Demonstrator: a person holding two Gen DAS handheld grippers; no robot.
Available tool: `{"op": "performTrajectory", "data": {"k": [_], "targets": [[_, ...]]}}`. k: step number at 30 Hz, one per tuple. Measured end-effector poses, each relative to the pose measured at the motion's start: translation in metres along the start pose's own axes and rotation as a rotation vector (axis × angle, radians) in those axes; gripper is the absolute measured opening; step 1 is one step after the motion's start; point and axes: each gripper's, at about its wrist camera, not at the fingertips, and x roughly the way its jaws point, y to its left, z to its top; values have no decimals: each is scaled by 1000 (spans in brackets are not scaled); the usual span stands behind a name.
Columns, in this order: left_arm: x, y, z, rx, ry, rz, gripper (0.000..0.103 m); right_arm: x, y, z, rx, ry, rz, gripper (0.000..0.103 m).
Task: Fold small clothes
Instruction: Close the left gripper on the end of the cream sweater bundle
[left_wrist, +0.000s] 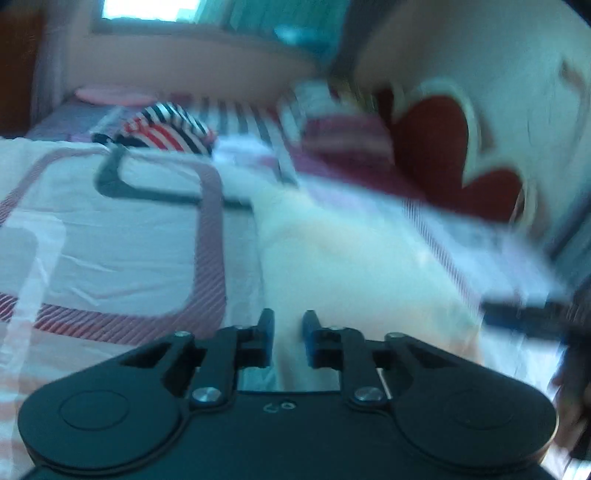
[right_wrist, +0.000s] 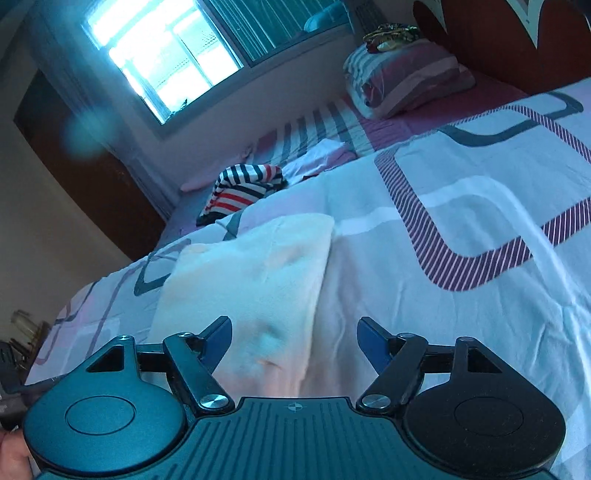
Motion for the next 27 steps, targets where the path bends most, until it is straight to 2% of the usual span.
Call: {"op": "performTrajectory", "data": {"k": [1, 3, 4, 7, 9, 12, 23, 24, 26, 27], "targets": [[-4, 2, 2, -17, -22, -5, 23, 0, 1, 1, 8, 1, 6, 74], [-1, 9, 3, -74, 2, -53, 58, -1, -2, 0, 28, 2, 35, 74], [3, 10, 4, -79, 17, -49, 73, 0, -4, 0, 43, 10, 53, 74], [16, 9, 4, -51, 81, -71, 72, 8, -7, 0, 67, 39, 83, 74], [26, 12, 4, -78, 131, -89, 72, 16, -9, -1, 81, 64, 107, 74], [39, 18, 1, -141, 187, -158, 70, 30, -15, -4, 120, 111, 137, 74], [62, 10, 10, -149, 211, -218, 68, 52, -16, 3, 109, 136, 223, 73], [63, 8, 11, -139, 211, -216, 68, 54, -13, 4, 98, 135, 219, 72], [63, 4, 10, -127, 205, -202, 62, 56, -8, 3, 61, 131, 191, 53], [64, 3, 10, -119, 202, -196, 59, 55, -6, 1, 40, 128, 168, 52]]}}
